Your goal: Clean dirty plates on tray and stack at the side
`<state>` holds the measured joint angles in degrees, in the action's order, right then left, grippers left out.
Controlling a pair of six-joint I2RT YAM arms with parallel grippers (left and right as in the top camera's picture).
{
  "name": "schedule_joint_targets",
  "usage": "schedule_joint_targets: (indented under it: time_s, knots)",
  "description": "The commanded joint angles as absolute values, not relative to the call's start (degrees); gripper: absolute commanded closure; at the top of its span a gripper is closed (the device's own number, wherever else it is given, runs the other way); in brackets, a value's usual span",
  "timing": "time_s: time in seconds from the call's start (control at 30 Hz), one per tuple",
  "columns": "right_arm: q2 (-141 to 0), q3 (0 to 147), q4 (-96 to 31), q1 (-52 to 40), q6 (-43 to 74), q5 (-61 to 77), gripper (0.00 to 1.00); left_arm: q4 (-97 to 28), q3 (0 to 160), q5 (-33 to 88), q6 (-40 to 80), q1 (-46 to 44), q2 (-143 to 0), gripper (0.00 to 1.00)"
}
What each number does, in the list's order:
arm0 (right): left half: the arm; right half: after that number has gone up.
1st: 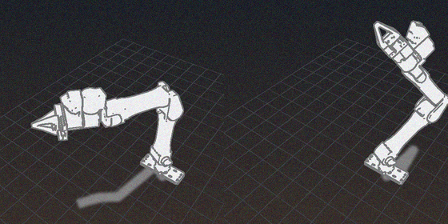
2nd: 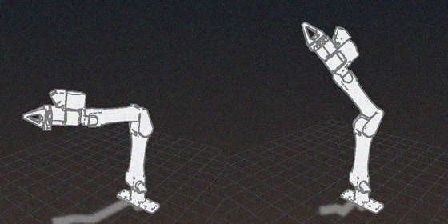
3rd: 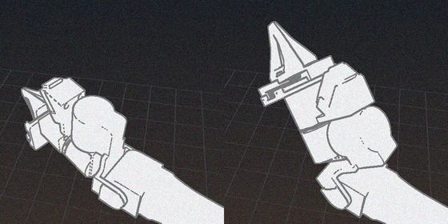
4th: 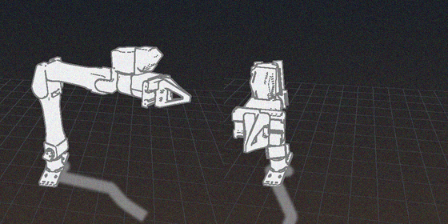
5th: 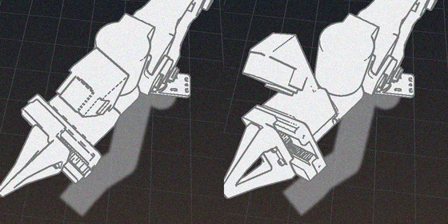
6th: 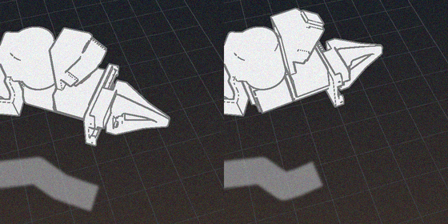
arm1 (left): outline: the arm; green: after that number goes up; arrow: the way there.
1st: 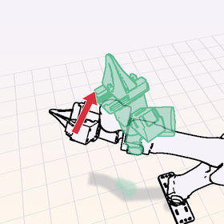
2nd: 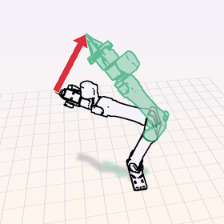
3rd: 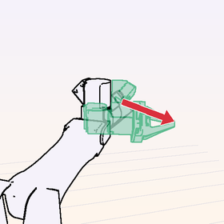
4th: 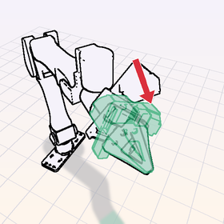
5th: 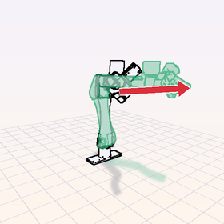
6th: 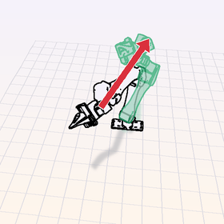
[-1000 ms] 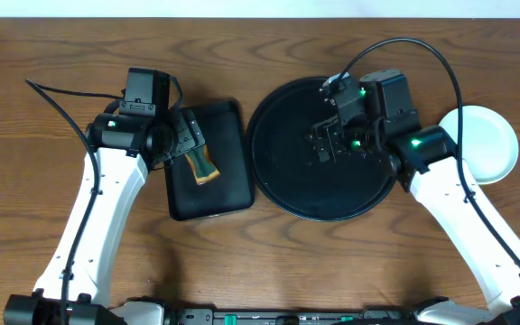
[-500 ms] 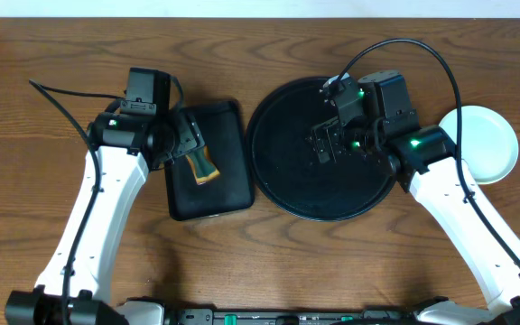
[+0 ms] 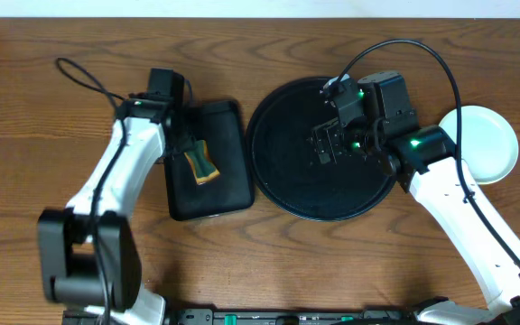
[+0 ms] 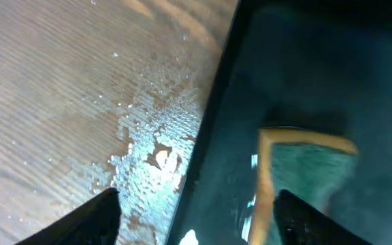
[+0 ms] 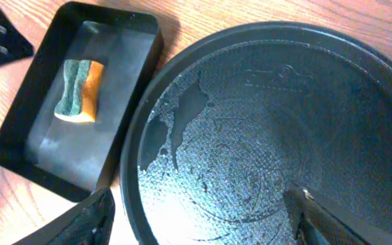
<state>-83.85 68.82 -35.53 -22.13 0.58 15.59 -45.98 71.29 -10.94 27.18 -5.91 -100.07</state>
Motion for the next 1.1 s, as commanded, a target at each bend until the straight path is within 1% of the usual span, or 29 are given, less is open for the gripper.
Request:
schedule_joint_targets:
  time_s: [0.0, 0.13, 0.2, 0.37, 0.4, 0.43, 0.63, 0.73, 0.87, 0.97, 1.07]
  knots:
    - [-83.92, 68.66, -35.73, -22.59, 0.38, 15.44, 0.22, -45.43, 70.48, -13.1, 25.23, -4.38, -104.55, 0.33]
    - [-83.92, 68.66, -35.88, -22.59, 0.36, 15.44, 0.23, -42.81, 70.48, -12.47, 25.41, -3.44, -107.92, 0.46]
    - [-83.92, 68.66, -35.79, -22.59, 0.36, 15.44, 0.24, -42.15, 70.48, -12.45, 24.34, -3.44, -108.36, 0.58]
    - [-83.92, 68.64, -35.86, -22.61, 0.36, 15.44, 0.24, -39.86, 70.5, -12.49, 19.53, -3.44, -108.33, 0.75]
    - [-83.92, 68.64, -35.81, -22.61, 0.36, 15.44, 0.24, -39.46, 70.5, -12.49, 17.72, -3.44, -108.33, 0.81]
    - [-83.92, 68.64, -35.79, -22.59, 0.36, 15.44, 0.24, -39.0, 70.5, -12.49, 16.16, -3.44, -108.33, 0.85]
    - [-83.92, 68.64, -35.81, -22.59, 0.36, 15.44, 0.24, -34.85, 70.5, -12.49, 8.64, -3.44, -108.33, 0.88]
    - [-83.92, 68.64, -35.79, -22.59, 0.36, 15.44, 0.25, -33.26, 70.5, -12.49, 8.38, -3.44, -108.33, 0.89]
    - [-83.92, 68.64, -36.18, -22.59, 0.36, 15.44, 0.25, -30.94, 70.5, -12.49, 4.73, -3.44, -108.33, 0.9]
    - [-83.92, 68.64, -36.53, -22.59, 0.36, 15.44, 0.25, -30.28, 70.5, -12.47, 4.69, -3.44, -108.33, 0.92]
    - [-83.92, 68.64, -36.71, -22.59, 0.36, 15.44, 0.26, -29.43, 70.5, -12.45, 4.05, -3.44, -108.33, 0.92]
